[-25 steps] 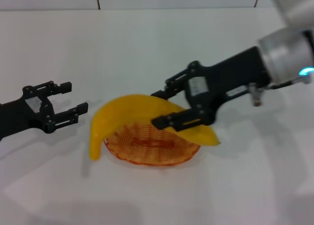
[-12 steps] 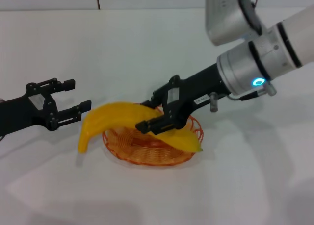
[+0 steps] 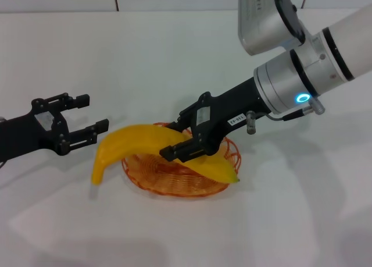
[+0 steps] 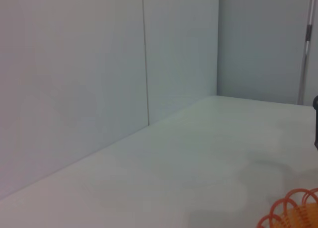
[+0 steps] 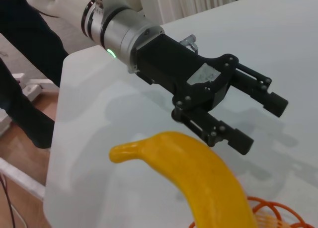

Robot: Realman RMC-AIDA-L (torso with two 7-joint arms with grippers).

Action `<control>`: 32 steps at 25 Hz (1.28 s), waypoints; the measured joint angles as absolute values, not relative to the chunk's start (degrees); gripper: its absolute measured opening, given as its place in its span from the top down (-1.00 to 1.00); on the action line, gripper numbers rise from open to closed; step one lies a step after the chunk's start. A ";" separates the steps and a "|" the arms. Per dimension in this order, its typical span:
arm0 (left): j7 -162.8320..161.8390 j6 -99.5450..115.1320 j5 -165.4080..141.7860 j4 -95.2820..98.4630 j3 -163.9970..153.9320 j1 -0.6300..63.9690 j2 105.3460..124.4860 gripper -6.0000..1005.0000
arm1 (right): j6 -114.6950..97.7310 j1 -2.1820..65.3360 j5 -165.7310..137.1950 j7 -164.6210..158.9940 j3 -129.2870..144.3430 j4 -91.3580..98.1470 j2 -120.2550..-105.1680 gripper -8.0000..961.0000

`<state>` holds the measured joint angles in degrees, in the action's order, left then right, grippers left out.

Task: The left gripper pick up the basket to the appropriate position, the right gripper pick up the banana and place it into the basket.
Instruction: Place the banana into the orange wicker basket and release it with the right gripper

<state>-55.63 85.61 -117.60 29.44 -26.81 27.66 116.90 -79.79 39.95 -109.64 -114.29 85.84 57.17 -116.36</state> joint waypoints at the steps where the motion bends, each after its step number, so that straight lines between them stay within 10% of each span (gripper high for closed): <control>1: -55.63 85.61 -117.60 29.44 -26.81 27.70 116.90 -0.42 | -79.91 39.97 -109.68 -114.23 85.87 57.18 -116.36 -0.07; 32: -55.63 85.61 -117.60 29.44 -26.28 26.90 116.75 -0.42 | -94.10 35.35 -109.90 -111.01 66.16 67.46 -115.22 -0.28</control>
